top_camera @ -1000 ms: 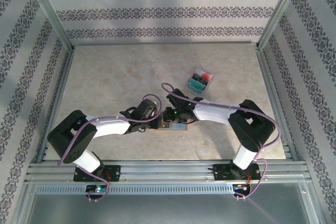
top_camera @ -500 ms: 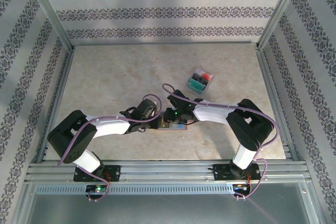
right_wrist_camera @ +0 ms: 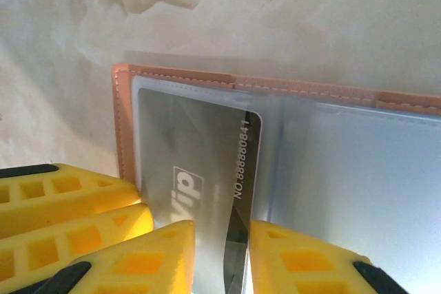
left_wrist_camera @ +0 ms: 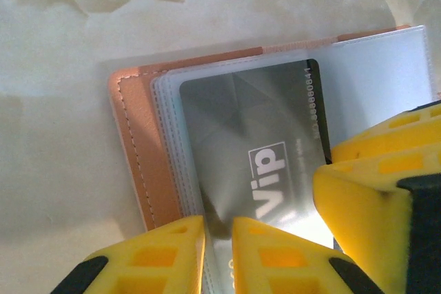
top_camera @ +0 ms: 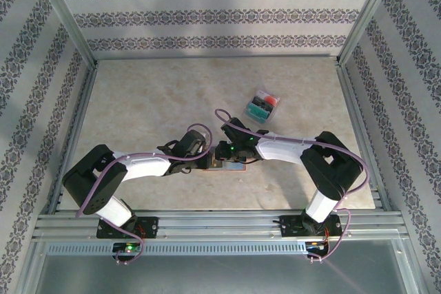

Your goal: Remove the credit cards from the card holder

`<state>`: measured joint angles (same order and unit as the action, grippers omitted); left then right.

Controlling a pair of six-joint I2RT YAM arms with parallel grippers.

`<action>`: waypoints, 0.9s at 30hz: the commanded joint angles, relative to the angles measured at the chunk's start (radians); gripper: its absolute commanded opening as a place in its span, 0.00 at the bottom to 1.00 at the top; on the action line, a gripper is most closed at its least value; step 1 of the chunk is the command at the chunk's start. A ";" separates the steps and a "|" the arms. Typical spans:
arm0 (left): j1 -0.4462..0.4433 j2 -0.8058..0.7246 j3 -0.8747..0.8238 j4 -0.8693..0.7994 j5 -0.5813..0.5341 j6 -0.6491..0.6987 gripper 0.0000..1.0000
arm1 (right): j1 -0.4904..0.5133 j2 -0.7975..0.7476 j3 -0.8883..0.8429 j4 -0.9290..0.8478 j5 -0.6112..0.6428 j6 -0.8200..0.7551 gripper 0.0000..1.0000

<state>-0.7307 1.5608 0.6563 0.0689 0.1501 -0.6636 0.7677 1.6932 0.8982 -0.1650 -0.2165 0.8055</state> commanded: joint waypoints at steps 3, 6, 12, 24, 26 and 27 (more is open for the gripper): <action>0.009 0.027 -0.016 0.001 0.011 -0.016 0.20 | -0.002 -0.020 -0.011 0.037 -0.029 0.004 0.28; 0.010 0.025 -0.017 0.002 0.011 -0.017 0.20 | -0.002 -0.014 -0.016 0.047 -0.034 0.004 0.28; 0.010 0.028 -0.015 0.003 0.011 -0.017 0.20 | -0.005 -0.003 -0.032 0.081 -0.047 0.012 0.28; 0.010 0.035 -0.011 0.003 0.017 -0.016 0.20 | -0.028 -0.026 -0.126 0.266 -0.131 0.041 0.28; 0.010 0.037 -0.011 0.003 0.018 -0.015 0.20 | -0.033 -0.032 -0.140 0.290 -0.143 0.048 0.27; 0.011 0.036 -0.011 0.003 0.017 -0.015 0.20 | -0.033 -0.035 -0.150 0.307 -0.152 0.051 0.27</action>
<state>-0.7307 1.5646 0.6544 0.0700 0.1501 -0.6636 0.7338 1.6794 0.7750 0.0582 -0.3050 0.8375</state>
